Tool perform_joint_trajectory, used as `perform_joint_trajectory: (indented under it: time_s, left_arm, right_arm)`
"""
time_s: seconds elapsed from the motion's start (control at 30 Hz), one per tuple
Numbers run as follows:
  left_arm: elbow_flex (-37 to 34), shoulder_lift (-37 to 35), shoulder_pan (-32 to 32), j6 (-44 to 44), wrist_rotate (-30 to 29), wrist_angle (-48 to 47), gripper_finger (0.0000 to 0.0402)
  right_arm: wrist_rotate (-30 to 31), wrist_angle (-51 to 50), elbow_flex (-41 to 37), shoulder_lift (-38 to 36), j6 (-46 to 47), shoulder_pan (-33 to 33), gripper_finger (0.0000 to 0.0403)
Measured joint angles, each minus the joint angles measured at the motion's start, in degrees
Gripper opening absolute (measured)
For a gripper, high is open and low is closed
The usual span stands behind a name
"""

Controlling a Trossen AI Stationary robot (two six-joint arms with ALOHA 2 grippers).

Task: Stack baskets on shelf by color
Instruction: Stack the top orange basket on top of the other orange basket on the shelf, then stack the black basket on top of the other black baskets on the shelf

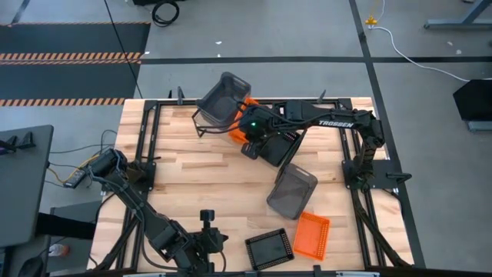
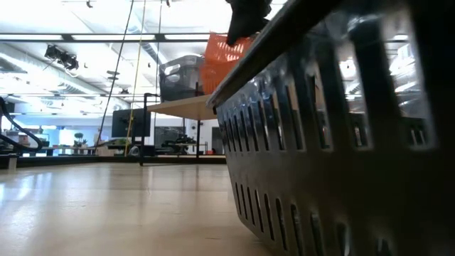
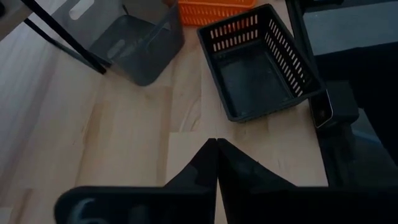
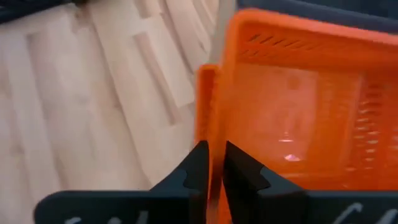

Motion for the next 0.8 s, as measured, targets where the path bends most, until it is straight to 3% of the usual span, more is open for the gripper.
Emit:
perform_joint_trajectory:
  time_s: [0.17,0.5,0.8]
  left_arm:
    - [0.0,0.0,0.02,-0.07,0.0,0.0,0.002]
    - [0.0,0.0,-0.02,-0.46,0.02,-0.44,0.0022]
    - [-0.02,1.0,-0.05,0.95,-0.15,-0.87,0.0018]
  right_arm:
    - [-3.36,0.84,0.0,0.0,0.77,0.26,0.0075]
    - [-3.75,0.31,0.0,-0.01,0.06,0.28,0.009]
    - [-7.51,-11.35,0.39,-0.7,1.5,1.77,0.009]
